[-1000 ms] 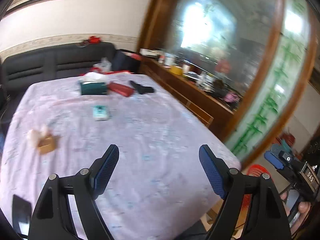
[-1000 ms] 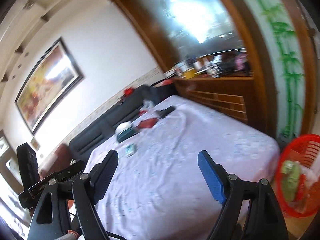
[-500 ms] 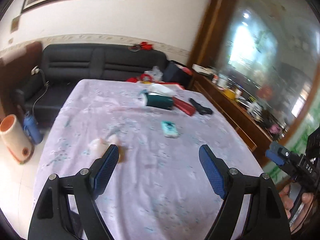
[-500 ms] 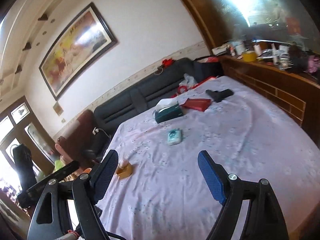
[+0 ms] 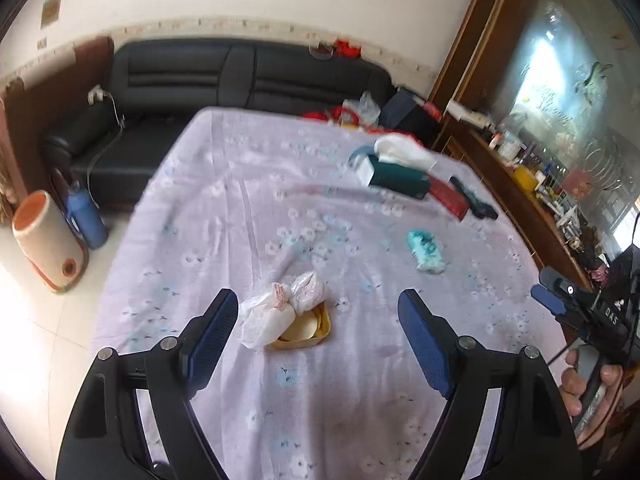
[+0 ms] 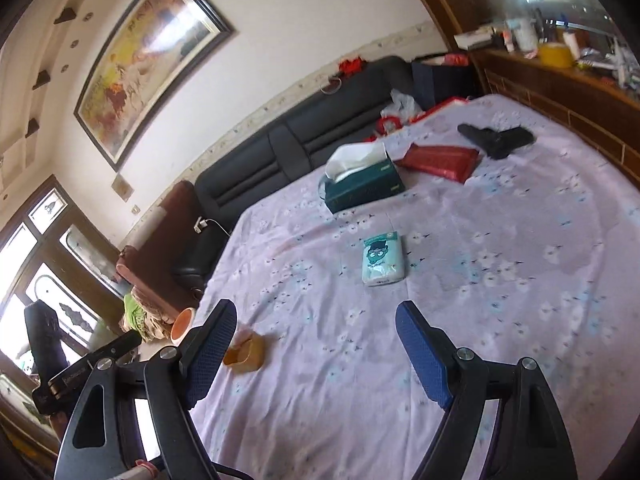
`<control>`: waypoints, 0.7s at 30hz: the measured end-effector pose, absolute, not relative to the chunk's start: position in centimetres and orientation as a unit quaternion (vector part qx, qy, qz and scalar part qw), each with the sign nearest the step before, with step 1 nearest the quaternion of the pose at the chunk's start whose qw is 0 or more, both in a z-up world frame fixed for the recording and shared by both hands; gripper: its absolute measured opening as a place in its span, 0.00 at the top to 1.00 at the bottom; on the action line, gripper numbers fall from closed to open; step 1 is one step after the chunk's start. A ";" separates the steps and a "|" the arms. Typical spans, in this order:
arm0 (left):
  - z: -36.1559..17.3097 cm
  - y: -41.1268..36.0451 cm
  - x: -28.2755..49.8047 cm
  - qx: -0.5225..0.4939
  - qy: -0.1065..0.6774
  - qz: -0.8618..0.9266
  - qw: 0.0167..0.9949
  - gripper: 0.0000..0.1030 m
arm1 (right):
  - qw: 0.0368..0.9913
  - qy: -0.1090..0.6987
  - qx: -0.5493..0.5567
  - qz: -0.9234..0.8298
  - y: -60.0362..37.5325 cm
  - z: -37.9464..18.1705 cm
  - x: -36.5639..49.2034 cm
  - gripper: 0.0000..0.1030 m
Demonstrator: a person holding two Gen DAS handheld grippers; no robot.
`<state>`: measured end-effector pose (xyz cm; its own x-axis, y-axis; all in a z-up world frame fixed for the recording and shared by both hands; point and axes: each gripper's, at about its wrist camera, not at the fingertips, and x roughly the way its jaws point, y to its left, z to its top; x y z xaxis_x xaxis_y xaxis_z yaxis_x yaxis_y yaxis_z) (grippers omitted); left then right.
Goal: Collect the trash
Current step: 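Grasp the white plastic bag with the left tool while the right tool grasps the teal tissue pack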
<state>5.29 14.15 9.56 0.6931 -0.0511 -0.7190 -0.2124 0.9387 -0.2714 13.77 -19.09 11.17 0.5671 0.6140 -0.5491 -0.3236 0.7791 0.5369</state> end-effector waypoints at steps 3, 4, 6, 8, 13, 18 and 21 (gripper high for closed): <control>7.1 14.4 7.5 -0.170 0.421 0.046 0.890 0.21 | 0.853 0.401 0.196 0.272 -17.9 9.1 16.6 0.17; 6.1 14.3 8.1 -0.165 0.429 0.048 0.887 0.21 | 0.850 0.406 0.195 0.271 -17.7 8.6 17.4 0.17; 4.7 14.1 9.0 -0.154 0.441 0.053 0.883 0.21 | 0.845 0.421 0.190 0.268 -16.8 7.2 19.3 0.17; 3.6 14.2 9.7 -0.149 0.455 0.064 0.876 0.22 | 0.840 0.438 0.182 0.263 -15.8 5.9 21.0 0.17; 2.1 13.7 10.4 -0.109 0.471 0.078 0.872 0.29 | 0.841 0.462 0.144 0.243 -13.2 3.3 24.8 0.17; 1.5 13.8 10.5 -0.095 0.478 0.086 0.869 0.43 | 0.846 0.481 0.107 0.203 -11.1 1.2 27.9 0.19; 1.4 13.7 10.5 -0.086 0.477 0.086 0.870 0.55 | 0.845 0.493 0.080 0.188 -9.8 0.1 28.8 0.21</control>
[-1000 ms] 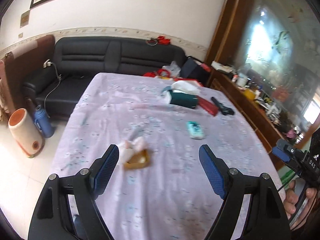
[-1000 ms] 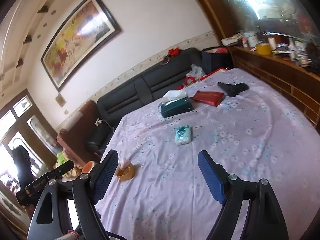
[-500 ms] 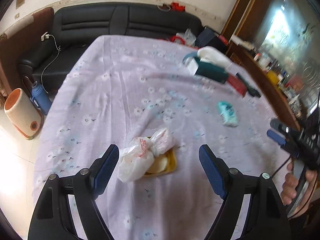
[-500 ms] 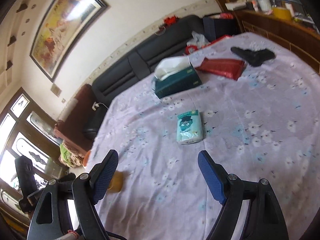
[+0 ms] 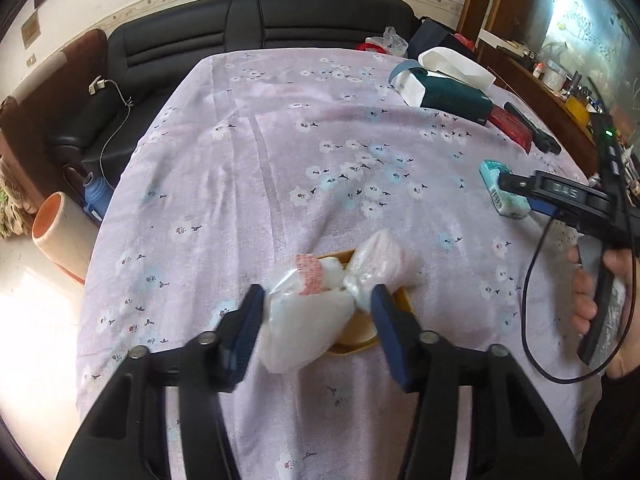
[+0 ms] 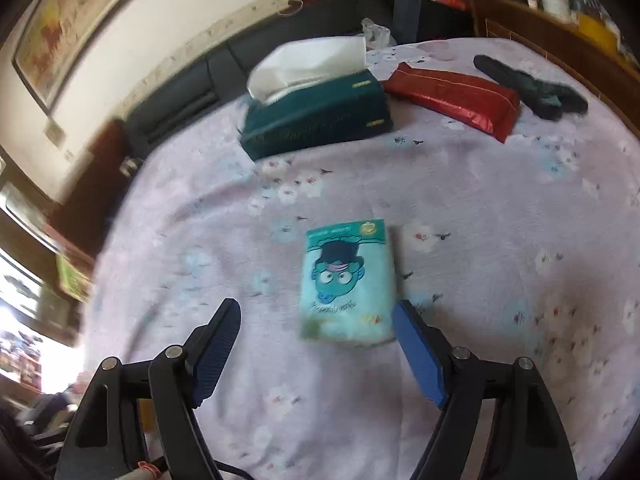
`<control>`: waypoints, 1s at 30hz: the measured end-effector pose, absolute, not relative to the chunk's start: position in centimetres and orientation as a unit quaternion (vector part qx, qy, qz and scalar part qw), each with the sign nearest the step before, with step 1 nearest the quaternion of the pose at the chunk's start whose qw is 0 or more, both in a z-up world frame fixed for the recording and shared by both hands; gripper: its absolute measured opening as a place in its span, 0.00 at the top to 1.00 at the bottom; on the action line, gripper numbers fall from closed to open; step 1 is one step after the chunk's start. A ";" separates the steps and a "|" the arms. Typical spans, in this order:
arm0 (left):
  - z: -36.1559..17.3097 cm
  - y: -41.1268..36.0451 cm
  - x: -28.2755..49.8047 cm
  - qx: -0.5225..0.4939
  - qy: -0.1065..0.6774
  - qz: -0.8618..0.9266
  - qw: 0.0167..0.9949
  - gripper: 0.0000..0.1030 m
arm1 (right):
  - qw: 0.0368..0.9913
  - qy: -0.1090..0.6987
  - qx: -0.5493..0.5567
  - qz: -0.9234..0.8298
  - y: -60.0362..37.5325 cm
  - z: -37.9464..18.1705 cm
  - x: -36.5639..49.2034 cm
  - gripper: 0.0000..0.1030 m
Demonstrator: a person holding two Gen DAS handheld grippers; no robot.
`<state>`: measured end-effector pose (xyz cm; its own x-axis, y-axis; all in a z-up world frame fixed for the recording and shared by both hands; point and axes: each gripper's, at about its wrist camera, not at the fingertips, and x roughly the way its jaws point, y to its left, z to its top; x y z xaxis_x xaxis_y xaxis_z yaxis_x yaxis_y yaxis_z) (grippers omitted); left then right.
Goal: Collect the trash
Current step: 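Grasp the white plastic bag with the left tool while the right tool grasps the teal tissue pack, then carry the white plastic bag and teal tissue pack over the red basket with both tools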
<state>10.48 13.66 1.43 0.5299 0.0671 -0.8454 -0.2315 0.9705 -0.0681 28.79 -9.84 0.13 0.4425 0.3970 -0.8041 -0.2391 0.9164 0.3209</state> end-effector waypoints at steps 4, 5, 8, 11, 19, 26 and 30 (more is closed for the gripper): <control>1.6 13.9 10.4 -0.090 0.474 0.086 0.872 0.66 | 0.845 0.506 0.061 0.163 -9.0 -1.0 29.3 0.25; 1.7 14.0 10.3 -0.096 0.471 0.083 0.873 0.67 | 0.850 0.501 0.046 0.152 -8.7 -1.0 29.2 0.33; 2.0 14.3 9.9 -0.109 0.466 0.074 0.875 0.71 | 0.851 0.505 0.011 0.144 -7.9 -1.1 28.7 0.51; 2.7 14.7 9.0 -0.132 0.455 0.069 0.878 0.73 | 0.851 0.505 0.004 0.147 -8.1 -1.0 28.0 0.61; 6.7 13.6 4.8 -0.153 0.413 0.068 0.895 0.73 | 0.869 0.453 0.053 0.192 -11.7 4.5 20.8 0.66; 10.9 7.6 -0.3 -0.160 0.364 0.011 0.917 0.73 | 0.890 0.382 0.114 0.221 -18.6 10.9 9.2 0.66; 12.7 3.2 -3.0 -0.156 0.348 -0.038 0.924 0.73 | 0.904 0.346 0.130 0.217 -22.2 13.5 3.0 0.66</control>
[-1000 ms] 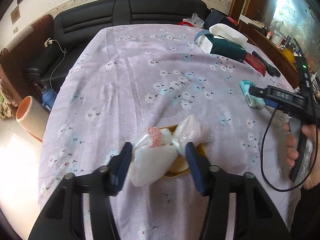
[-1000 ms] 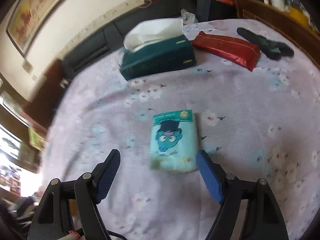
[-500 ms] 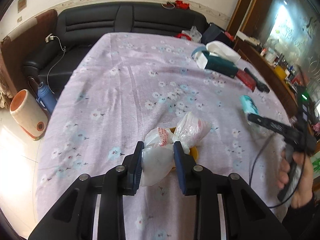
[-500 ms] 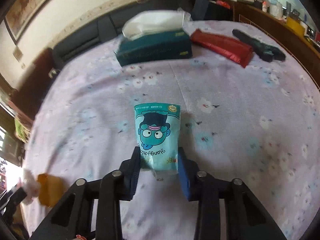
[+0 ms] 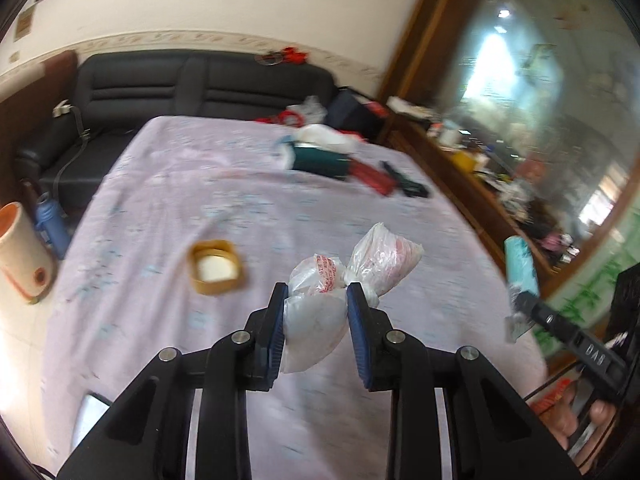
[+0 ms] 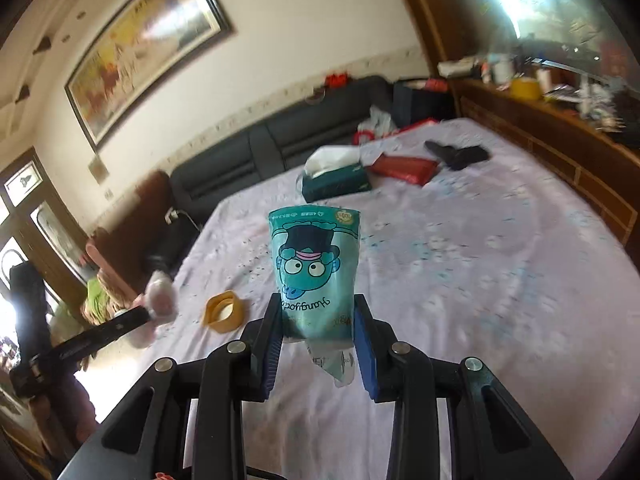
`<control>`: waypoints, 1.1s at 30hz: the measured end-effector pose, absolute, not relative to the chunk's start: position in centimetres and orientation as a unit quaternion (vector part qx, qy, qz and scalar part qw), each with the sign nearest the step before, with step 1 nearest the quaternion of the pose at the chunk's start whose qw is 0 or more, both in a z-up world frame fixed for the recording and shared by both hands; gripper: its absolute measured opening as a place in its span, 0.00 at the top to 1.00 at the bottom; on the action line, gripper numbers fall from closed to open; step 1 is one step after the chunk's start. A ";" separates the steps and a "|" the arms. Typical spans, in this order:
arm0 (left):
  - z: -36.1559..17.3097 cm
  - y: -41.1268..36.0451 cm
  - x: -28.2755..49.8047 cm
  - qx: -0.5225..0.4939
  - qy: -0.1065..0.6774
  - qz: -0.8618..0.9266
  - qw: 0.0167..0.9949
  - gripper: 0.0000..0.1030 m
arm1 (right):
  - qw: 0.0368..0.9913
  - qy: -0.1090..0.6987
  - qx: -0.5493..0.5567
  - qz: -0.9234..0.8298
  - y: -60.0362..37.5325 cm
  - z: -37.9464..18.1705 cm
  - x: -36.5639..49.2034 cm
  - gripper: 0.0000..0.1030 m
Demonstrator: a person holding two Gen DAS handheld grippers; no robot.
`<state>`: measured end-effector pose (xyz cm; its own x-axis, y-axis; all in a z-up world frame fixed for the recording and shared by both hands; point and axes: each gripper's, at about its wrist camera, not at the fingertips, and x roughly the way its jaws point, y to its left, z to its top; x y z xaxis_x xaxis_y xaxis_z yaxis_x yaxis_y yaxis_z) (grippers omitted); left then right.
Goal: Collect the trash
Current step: 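Carry the white plastic bag and teal tissue pack over the red basket with both tools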
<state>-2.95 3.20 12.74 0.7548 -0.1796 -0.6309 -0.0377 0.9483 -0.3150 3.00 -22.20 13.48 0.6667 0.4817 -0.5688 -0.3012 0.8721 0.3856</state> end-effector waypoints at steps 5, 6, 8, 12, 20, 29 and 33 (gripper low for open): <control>14.6 -2.6 -6.3 -0.134 0.329 -0.097 0.930 0.73 | 0.914 0.317 0.154 0.202 -27.2 14.8 -3.8 0.66; 14.8 -3.4 -6.7 -0.130 0.327 -0.104 0.930 0.73 | 0.917 0.312 0.156 0.196 -28.2 15.0 -5.1 0.66; 15.2 -5.2 -7.7 -0.126 0.323 -0.120 0.930 0.73 | 0.921 0.302 0.161 0.185 -30.0 15.3 -7.5 0.66; 16.0 -8.2 -9.2 -0.110 0.316 -0.149 0.931 0.73 | 0.931 0.279 0.167 0.166 -33.3 16.5 -11.9 0.66; 17.9 -13.2 -11.8 -0.081 0.295 -0.202 0.931 0.73 | 0.947 0.239 0.181 0.118 -38.0 18.0 -18.1 0.66; 19.5 -18.0 -13.6 -0.051 0.279 -0.251 0.926 0.73 | 0.958 0.208 0.189 0.050 -42.4 19.2 -22.4 0.66; 20.1 -19.5 -14.2 -0.042 0.270 -0.266 0.924 0.73 | 0.960 0.200 0.194 0.027 -43.9 19.7 -24.0 0.65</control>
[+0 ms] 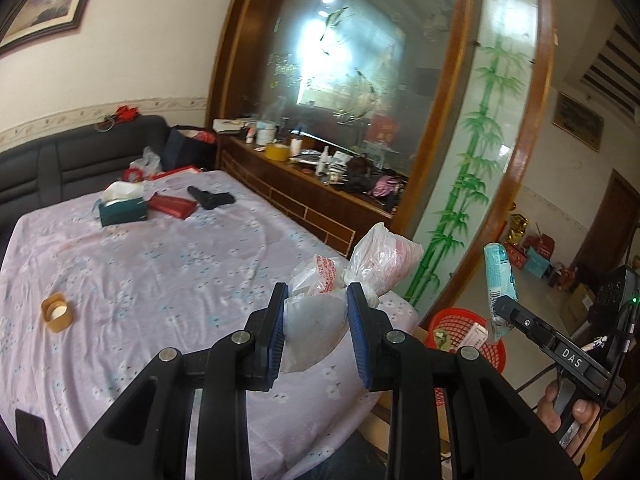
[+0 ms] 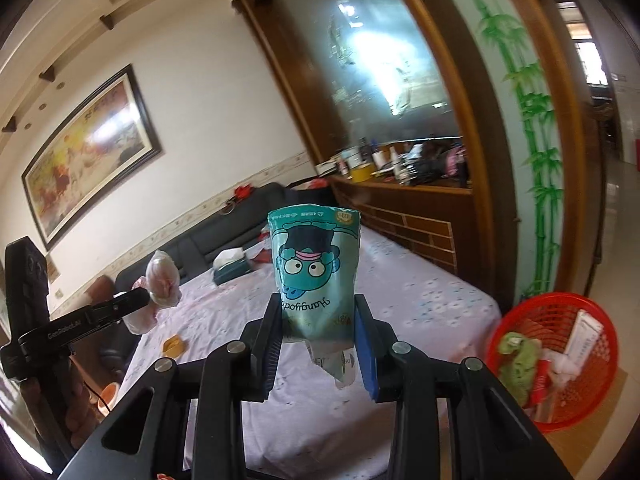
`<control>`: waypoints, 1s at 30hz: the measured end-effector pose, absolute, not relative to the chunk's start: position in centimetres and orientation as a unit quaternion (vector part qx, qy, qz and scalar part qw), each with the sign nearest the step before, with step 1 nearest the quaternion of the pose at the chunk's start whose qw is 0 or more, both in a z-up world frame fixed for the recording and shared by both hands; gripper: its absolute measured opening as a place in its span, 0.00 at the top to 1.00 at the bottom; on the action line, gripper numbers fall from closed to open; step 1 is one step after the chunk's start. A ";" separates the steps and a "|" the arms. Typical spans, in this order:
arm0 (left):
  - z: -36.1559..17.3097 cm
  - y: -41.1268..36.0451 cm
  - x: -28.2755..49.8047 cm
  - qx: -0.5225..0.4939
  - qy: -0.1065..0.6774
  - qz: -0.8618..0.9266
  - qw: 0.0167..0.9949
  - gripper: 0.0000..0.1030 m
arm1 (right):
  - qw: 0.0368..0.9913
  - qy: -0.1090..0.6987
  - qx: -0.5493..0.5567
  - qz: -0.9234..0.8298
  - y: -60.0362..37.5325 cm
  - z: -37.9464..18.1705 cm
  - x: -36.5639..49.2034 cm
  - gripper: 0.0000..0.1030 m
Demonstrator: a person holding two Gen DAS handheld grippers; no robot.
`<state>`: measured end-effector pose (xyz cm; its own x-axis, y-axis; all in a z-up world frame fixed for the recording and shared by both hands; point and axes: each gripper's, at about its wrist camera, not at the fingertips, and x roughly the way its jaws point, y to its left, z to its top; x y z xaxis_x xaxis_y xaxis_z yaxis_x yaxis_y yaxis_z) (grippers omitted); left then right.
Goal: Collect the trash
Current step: 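Carry the white plastic bag and teal tissue pack over the red basket with both tools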
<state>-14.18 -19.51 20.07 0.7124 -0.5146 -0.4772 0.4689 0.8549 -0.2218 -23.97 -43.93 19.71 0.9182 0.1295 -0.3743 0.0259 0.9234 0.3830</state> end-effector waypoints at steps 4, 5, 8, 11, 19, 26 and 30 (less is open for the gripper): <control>20.7 -21.6 -14.7 -0.031 0.265 -0.287 0.920 0.73 | 0.961 0.192 0.198 0.005 -45.1 20.0 -25.5 0.65; 20.9 -22.1 -14.8 -0.028 0.262 -0.292 0.919 0.73 | 0.962 0.189 0.199 -0.002 -45.4 20.1 -25.9 0.65; 21.2 -23.5 -14.8 -0.019 0.260 -0.305 0.916 0.73 | 0.963 0.181 0.201 -0.013 -46.1 20.5 -26.9 0.65; 21.3 -24.9 -14.9 -0.010 0.258 -0.313 0.914 0.73 | 0.964 0.173 0.201 -0.027 -46.7 20.9 -27.8 0.65; 20.6 -28.8 -14.9 0.005 0.266 -0.345 0.900 0.73 | 0.963 0.167 0.204 -0.060 -48.7 21.2 -29.6 0.65; 19.8 -31.7 -14.4 0.016 0.275 -0.364 0.890 0.73 | 0.959 0.166 0.209 -0.091 -50.6 21.1 -30.7 0.65; 19.3 -33.2 -14.1 0.017 0.279 -0.370 0.886 0.73 | 0.957 0.166 0.210 -0.109 -51.5 20.9 -31.1 0.65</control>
<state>-14.14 -33.20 19.35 0.5702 -0.6460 -0.5075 0.6655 0.7254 -0.1756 -31.13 -51.52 20.89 0.9210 -0.1380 -0.3643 0.2776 0.8885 0.3653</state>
